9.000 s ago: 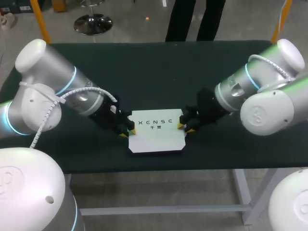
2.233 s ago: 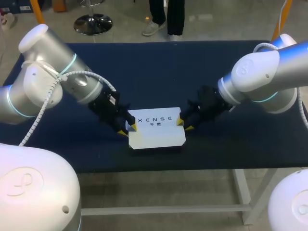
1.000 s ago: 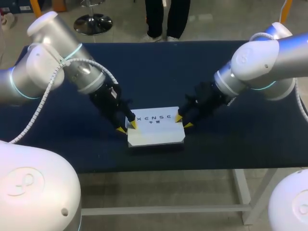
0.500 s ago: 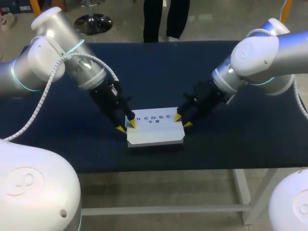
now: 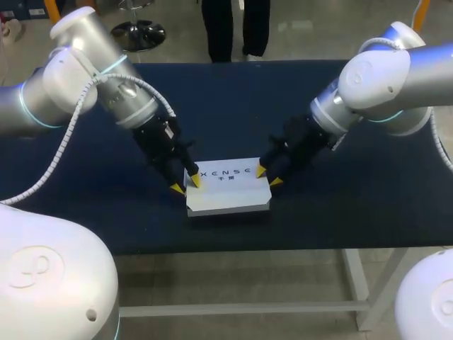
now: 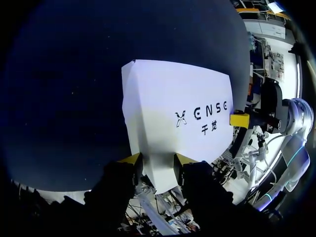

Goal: Assemble the packaging by folding the flat box into shape, placing the metal phone stand inside, and closing the box properly

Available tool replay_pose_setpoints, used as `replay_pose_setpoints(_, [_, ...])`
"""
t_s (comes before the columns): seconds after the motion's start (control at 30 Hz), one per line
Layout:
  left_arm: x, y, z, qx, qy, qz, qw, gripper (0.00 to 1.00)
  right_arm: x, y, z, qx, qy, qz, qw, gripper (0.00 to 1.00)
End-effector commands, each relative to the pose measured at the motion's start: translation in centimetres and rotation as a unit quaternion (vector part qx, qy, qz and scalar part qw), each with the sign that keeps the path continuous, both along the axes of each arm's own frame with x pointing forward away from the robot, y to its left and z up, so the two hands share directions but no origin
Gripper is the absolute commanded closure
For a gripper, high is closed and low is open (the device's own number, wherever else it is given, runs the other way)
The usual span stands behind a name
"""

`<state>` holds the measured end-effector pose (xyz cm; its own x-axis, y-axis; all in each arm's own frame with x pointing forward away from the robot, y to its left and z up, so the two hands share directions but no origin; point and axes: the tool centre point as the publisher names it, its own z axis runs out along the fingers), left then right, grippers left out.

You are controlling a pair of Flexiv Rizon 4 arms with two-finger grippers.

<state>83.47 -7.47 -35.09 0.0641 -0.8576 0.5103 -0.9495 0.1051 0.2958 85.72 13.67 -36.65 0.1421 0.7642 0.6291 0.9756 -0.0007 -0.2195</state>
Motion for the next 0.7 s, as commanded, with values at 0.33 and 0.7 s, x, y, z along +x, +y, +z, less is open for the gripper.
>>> replay_pose_setpoints(0.33, [0.05,-0.29,0.33,0.007,0.001,-0.001,1.0,0.56,0.0,0.03,0.32,-0.004,0.005,0.005,1.0,0.56])
replay_pose_setpoints(0.7, [-0.06,-0.29,0.93,0.008,0.009,-0.008,1.0,0.58,-0.02,-0.06,0.77,-0.001,0.008,0.012,1.0,0.56])
